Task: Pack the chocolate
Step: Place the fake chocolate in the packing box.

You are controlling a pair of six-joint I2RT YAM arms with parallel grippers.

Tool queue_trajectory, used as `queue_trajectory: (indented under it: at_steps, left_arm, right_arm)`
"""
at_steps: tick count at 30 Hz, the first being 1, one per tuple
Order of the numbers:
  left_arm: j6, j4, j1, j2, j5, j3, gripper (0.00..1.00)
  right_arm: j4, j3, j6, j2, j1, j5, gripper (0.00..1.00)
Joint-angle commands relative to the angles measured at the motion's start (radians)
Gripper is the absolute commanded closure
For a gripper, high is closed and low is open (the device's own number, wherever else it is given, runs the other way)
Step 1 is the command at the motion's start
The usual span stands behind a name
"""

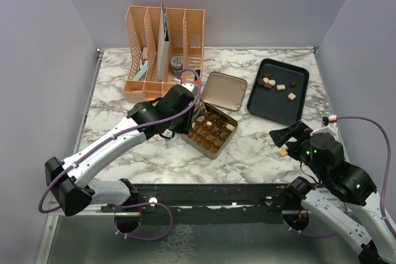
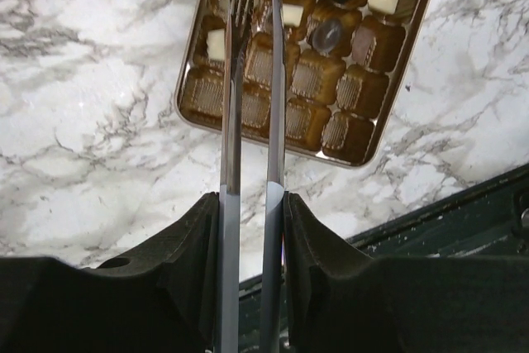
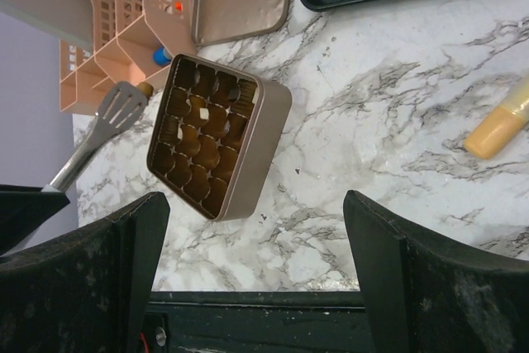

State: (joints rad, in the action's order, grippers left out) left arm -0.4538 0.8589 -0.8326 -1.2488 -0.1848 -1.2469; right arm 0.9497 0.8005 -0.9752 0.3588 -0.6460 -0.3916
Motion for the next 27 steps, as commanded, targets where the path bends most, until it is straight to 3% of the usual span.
queue_trajectory:
  at_steps: [1, 27]
  left_arm:
    - [-0.052, 0.108, 0.001, 0.028, 0.087, 0.018, 0.75]
    - [-0.032, 0.169, 0.001, -0.007, 0.133, 0.017, 0.67]
  right_arm:
    - [-0.037, -0.007, 0.015, 0.014, 0.003, 0.023, 0.09]
    - [-0.020, -0.006, 0.012, -0.001, 0.003, 0.023, 0.09]
